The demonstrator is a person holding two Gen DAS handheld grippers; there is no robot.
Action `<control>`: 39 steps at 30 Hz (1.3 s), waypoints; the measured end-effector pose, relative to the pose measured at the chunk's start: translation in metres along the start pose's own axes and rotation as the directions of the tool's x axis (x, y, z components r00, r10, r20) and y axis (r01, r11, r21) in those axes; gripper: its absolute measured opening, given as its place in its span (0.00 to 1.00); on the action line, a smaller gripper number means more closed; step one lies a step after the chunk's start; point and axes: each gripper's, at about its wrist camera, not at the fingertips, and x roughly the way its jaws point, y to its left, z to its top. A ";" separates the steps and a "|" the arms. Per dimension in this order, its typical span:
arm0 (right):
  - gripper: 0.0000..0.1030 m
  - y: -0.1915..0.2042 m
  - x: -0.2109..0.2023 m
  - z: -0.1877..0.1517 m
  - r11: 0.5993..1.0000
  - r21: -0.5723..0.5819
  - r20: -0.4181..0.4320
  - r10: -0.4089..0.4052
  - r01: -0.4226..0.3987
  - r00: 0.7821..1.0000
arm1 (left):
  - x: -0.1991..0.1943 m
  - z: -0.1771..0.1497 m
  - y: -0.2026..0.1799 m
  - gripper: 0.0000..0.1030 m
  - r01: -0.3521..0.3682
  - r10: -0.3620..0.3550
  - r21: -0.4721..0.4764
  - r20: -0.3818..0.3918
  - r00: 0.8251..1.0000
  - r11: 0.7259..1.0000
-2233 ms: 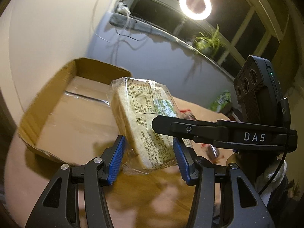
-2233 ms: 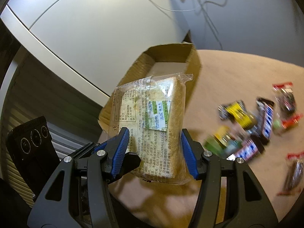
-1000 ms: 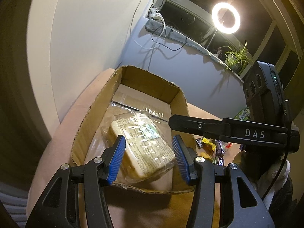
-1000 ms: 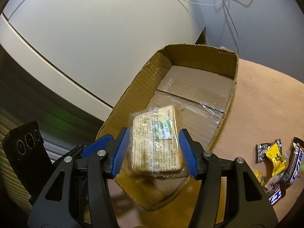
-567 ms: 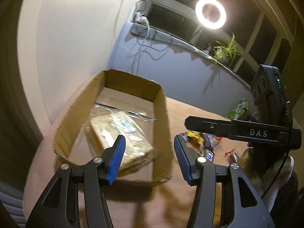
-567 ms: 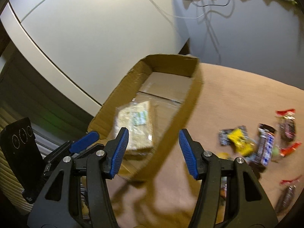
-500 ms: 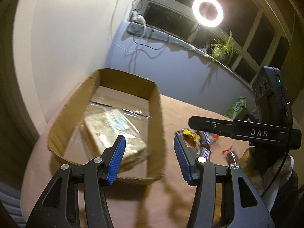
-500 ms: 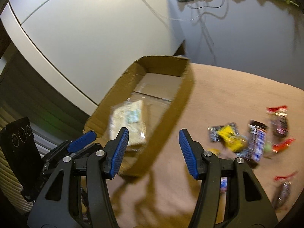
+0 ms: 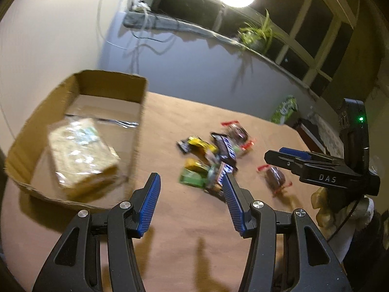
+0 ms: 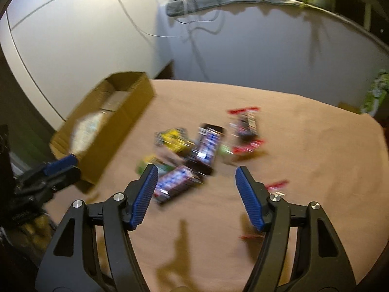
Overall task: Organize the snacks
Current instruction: 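Open the right gripper to release the bread in the box, then grasp the red-wrapped cake with the right gripper while the left gripper grasps a Snickers bar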
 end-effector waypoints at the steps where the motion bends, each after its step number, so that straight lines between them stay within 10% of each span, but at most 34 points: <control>1: 0.67 -0.007 0.000 -0.005 1.000 0.000 -0.005 -0.024 0.024 1.000 | 0.004 -0.001 -0.005 0.51 0.007 -0.007 0.014 -0.010 1.000 1.000; 39: 0.62 -0.066 0.035 -0.040 0.998 0.000 -0.112 -0.060 0.060 0.992 | 0.104 0.001 -0.059 0.31 0.021 0.032 0.240 -0.214 0.976 0.970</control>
